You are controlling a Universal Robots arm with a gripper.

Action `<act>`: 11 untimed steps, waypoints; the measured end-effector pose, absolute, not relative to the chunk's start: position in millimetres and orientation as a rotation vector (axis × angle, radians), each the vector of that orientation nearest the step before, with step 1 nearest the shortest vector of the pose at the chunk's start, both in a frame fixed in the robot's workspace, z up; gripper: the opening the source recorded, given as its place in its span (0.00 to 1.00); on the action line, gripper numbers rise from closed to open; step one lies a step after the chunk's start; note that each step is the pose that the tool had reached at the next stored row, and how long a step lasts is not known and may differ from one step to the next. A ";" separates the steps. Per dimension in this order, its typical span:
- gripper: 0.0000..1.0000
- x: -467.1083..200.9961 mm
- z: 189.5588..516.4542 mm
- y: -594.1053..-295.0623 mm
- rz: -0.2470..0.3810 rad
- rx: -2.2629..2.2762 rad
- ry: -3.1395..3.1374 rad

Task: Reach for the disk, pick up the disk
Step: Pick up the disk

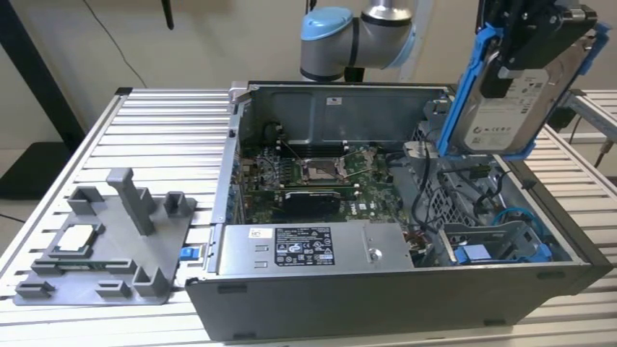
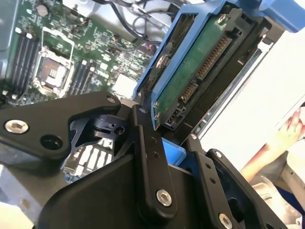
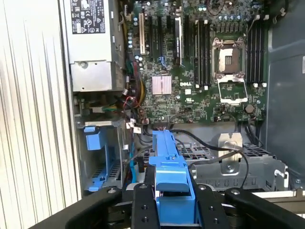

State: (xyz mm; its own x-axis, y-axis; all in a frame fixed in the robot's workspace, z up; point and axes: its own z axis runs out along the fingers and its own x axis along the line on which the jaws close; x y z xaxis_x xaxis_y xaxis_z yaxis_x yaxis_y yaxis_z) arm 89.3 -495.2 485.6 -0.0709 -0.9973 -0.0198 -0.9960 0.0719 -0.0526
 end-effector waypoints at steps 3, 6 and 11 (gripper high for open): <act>0.00 89.2 485.6 -509.1 -0.039 -2.106 2.263; 0.00 89.2 485.5 -522.5 -0.035 -2.108 2.265; 0.00 89.2 485.3 -533.7 -0.039 -2.138 2.295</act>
State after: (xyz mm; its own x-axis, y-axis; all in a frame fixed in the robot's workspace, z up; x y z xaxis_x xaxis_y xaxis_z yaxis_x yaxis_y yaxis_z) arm 89.2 -533.7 485.3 -0.0712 -0.9974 0.0134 -0.9973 0.0709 -0.0214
